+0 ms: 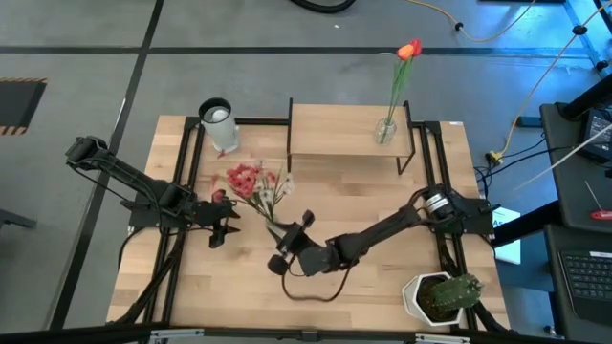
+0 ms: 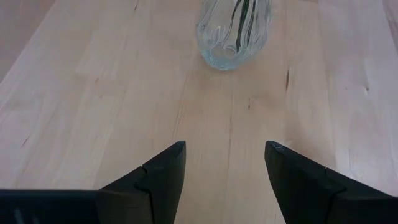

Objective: Pick and place flowers into a vace then onto a shelf
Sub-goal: Put the flower vase on the shelf

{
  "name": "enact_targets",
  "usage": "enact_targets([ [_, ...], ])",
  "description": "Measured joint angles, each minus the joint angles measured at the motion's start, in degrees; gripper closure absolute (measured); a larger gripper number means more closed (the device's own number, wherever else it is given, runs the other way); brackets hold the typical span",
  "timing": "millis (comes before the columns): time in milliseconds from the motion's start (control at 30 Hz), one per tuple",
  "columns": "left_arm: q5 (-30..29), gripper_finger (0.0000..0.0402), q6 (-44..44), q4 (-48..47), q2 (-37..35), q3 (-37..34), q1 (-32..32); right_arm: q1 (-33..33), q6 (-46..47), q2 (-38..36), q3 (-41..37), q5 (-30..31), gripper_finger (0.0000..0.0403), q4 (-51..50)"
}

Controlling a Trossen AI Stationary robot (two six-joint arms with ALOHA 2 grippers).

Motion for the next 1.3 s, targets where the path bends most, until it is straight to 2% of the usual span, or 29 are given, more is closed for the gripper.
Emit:
enact_targets([
  [100,0.0,0.019,0.0,0.0,0.0,0.0,0.0,-0.9,15.1,-4.6,0.1,-10.0,0.0311,-16.2],
  [167,0.0,0.019,-0.1,0.1,0.0,0.0,0.0,-1.2,21.4,-6.8,0.1,-15.1,0.0311,-25.2],
  [267,0.0,0.019,0.0,1.6,0.0,0.0,0.0,-1.3,24.0,-8.6,0.0,-20.0,0.0311,-33.4],
  [467,-2.7,0.019,0.0,5.1,0.0,0.0,0.0,-1.2,22.5,-8.8,0.0,-28.2,0.0288,-37.0],
  [733,-7.3,0.019,0.0,9.3,0.0,0.0,0.0,-3.6,20.8,-8.8,0.0,-26.4,0.0171,-40.4],
  [867,-8.3,0.019,-0.9,9.5,0.0,0.0,0.0,-4.8,20.9,-8.8,0.0,-26.3,0.0134,-39.7],
  [967,-8.9,0.019,-3.6,9.5,0.0,0.0,0.0,-5.4,20.0,-8.8,0.0,-25.9,0.0123,-39.7],
  [1300,-9.0,0.019,-6.0,9.5,0.0,0.0,0.0,-5.8,8.0,-8.5,0.0,-25.7,0.0124,-38.6],
])
